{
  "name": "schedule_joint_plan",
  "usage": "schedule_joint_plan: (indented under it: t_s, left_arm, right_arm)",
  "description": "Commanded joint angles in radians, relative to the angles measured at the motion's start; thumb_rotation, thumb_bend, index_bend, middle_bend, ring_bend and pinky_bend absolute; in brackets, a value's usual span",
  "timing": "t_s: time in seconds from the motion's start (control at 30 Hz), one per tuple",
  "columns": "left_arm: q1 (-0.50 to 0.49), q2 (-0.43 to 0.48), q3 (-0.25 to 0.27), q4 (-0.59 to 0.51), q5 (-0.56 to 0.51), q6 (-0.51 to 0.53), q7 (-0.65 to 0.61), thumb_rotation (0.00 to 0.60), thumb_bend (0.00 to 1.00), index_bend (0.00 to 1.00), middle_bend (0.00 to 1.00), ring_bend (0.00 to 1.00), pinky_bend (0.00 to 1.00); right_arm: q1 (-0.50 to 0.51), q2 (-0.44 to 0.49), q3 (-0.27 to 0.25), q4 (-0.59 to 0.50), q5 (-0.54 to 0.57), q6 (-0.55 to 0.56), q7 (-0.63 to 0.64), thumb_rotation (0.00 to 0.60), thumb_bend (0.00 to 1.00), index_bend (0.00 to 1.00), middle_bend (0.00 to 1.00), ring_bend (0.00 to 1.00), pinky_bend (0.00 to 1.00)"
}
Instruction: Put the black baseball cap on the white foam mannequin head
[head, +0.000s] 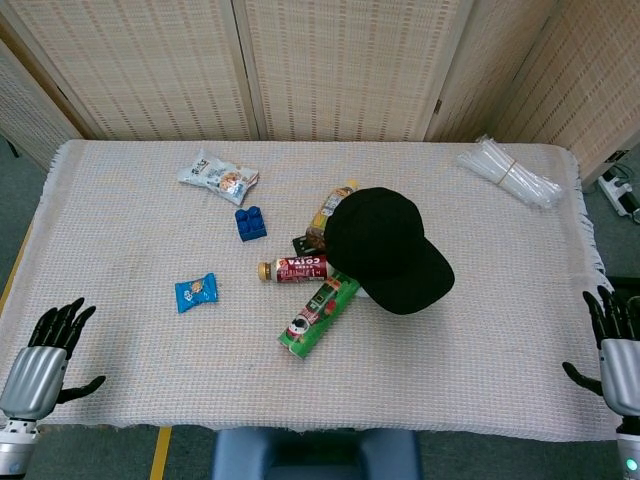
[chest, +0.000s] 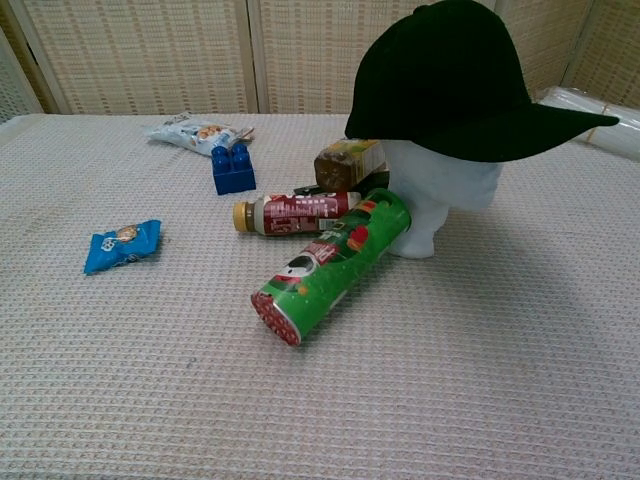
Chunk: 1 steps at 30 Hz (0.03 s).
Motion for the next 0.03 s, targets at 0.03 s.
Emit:
schedule_joint_plan:
  t_s: [0.03]
  left_arm:
    - [0.002, 0.003, 0.002, -0.002, 0.003, 0.002, 0.000, 0.600, 0.10, 0.01, 0.00, 0.00, 0.05]
  right_arm:
    - [-0.012, 0.006, 0.004, -0.006, -0.013, 0.007, 0.009, 0.600, 0.06, 0.00, 0.00, 0.00, 0.00]
